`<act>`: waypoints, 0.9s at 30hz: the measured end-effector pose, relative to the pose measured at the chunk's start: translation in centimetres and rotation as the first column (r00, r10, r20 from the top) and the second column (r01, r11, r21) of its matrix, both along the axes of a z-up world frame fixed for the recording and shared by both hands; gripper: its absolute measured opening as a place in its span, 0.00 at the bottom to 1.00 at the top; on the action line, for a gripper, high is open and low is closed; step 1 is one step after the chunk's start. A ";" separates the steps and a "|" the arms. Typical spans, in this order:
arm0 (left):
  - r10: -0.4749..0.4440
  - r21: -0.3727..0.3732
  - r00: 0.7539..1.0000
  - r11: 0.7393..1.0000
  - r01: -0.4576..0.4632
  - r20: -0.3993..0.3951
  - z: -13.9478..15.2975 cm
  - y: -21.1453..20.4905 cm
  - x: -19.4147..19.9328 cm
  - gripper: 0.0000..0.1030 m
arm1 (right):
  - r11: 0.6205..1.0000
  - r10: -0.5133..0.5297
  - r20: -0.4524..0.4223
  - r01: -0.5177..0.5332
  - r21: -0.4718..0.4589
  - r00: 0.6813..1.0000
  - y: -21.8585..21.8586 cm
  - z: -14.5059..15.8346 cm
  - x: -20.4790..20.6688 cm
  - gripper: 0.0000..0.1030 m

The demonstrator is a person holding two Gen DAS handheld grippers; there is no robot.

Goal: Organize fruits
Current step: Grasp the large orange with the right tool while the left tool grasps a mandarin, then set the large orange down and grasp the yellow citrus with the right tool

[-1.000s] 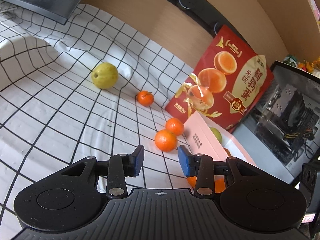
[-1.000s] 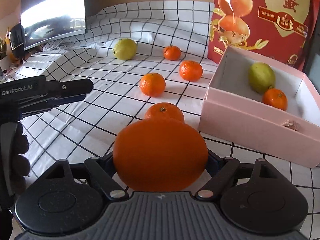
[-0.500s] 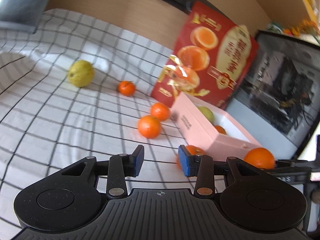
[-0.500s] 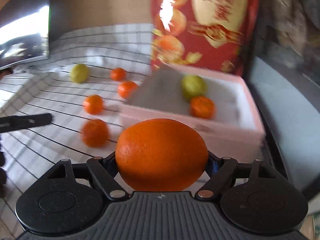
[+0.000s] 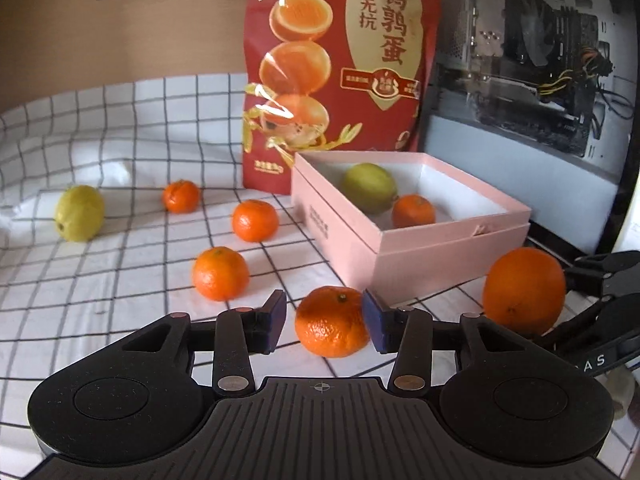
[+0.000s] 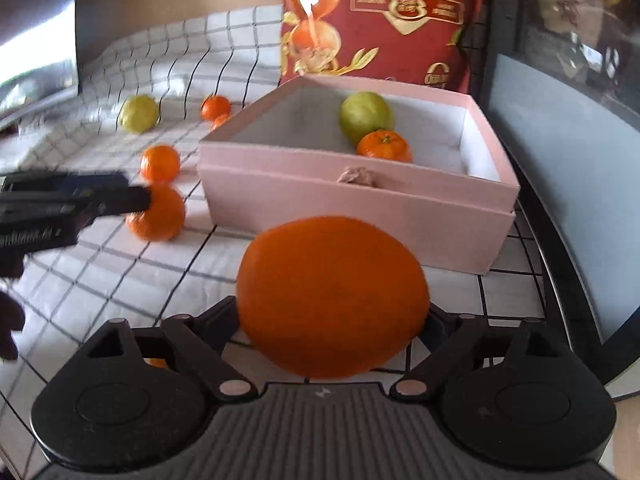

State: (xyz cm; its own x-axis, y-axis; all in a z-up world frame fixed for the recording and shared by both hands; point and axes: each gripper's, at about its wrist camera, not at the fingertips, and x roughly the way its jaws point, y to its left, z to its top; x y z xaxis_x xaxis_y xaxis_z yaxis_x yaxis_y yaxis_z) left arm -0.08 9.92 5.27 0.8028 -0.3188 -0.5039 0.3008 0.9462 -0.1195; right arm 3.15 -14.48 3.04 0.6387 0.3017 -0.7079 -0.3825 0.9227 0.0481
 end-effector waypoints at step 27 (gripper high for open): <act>-0.012 -0.284 0.992 0.959 -0.023 -0.122 -1.5 5.2 -3.0 0.48 | 0.999 -0.014 0.081 0.011 0.041 0.997 -2.0 2.0 -1.9 0.93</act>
